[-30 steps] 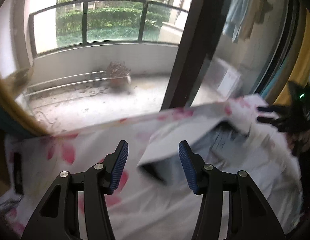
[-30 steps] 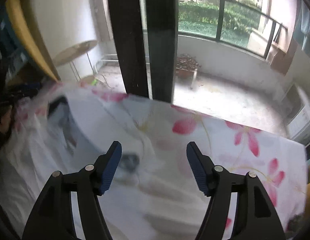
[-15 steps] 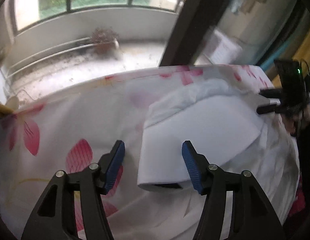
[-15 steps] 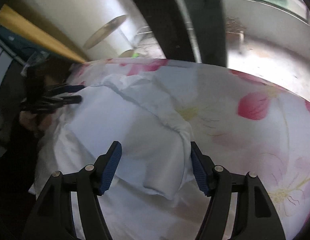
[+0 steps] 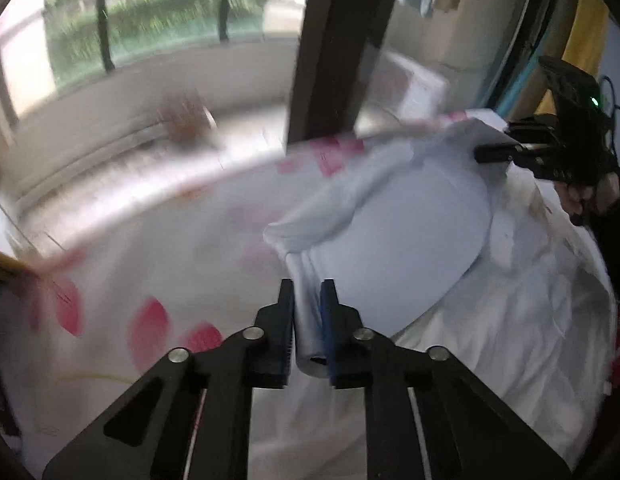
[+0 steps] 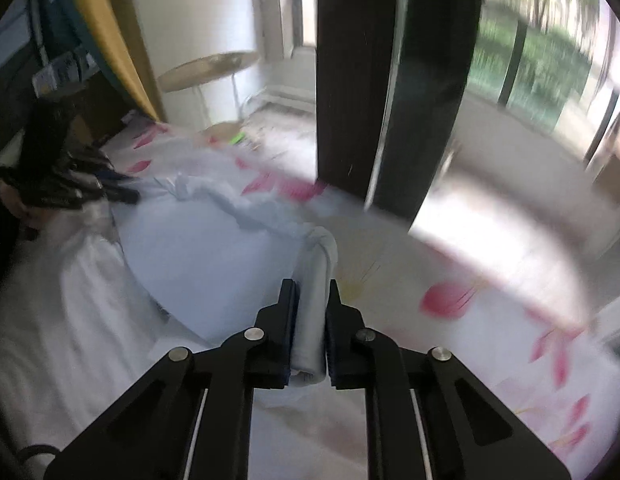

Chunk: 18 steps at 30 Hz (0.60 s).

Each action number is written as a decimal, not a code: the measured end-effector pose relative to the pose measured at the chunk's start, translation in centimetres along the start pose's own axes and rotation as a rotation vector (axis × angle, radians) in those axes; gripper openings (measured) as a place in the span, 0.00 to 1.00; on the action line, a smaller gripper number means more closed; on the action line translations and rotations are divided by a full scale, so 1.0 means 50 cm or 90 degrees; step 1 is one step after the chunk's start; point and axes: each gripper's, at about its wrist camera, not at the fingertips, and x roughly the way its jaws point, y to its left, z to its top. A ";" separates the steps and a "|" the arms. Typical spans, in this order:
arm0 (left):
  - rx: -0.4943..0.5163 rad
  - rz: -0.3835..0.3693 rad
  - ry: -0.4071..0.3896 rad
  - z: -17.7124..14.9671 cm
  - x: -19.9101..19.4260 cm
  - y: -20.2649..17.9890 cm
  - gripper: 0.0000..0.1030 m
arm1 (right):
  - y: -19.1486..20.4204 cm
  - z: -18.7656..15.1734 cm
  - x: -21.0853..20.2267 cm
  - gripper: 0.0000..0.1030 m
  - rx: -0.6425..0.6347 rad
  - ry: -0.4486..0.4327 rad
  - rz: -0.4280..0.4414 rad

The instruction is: Fold large clothes

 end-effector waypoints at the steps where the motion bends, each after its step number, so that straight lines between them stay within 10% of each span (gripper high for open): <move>1: 0.007 0.012 -0.031 0.006 -0.016 -0.008 0.11 | 0.015 0.004 -0.009 0.12 -0.032 -0.021 -0.035; 9: 0.132 0.156 -0.166 -0.039 -0.056 -0.115 0.10 | 0.124 -0.039 -0.023 0.14 -0.183 -0.112 -0.193; 18: 0.176 0.193 -0.216 -0.116 -0.095 -0.179 0.11 | 0.150 -0.127 -0.042 0.22 -0.189 -0.113 -0.211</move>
